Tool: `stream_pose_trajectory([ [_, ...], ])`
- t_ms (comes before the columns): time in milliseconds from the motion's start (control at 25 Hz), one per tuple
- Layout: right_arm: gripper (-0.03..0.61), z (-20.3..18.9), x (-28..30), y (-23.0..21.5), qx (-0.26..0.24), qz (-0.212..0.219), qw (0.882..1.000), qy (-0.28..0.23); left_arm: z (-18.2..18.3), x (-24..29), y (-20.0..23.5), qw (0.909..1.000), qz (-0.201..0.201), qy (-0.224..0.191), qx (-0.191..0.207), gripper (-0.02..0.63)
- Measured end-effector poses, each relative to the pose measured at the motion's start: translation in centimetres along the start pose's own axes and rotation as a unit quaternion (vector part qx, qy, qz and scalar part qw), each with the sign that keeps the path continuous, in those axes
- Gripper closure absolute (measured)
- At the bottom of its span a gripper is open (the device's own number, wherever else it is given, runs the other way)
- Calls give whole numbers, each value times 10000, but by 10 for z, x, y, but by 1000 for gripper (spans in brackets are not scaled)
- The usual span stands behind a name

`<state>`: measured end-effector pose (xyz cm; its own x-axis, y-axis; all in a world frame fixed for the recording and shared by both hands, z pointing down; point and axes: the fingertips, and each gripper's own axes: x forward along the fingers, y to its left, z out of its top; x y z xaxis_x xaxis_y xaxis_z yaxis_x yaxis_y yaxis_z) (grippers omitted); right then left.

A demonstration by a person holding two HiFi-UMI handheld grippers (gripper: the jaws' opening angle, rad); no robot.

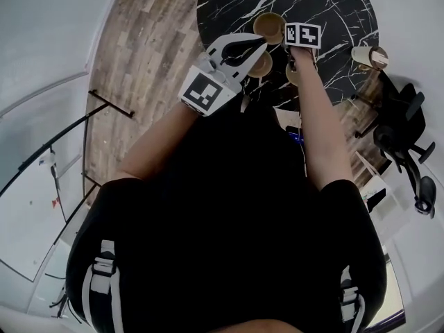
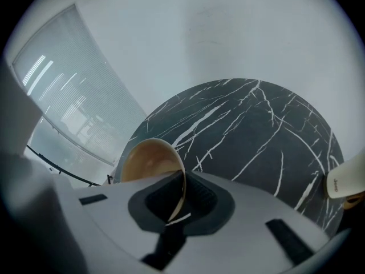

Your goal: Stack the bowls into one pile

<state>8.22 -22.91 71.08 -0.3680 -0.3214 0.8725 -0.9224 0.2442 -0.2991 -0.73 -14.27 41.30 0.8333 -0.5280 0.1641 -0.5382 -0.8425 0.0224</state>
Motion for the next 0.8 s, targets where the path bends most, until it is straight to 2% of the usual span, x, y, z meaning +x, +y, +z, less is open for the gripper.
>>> stream_pose_trajectory([
  [360, 566, -21, -62, -46, 483, -154, 9987, -95, 16, 37, -39, 9972, -729, -125, 110, 609],
  [800, 566, -69, -114, -89, 976, -250, 9948, -171, 31, 76, -86, 9878, -1514, -225, 296, 609],
])
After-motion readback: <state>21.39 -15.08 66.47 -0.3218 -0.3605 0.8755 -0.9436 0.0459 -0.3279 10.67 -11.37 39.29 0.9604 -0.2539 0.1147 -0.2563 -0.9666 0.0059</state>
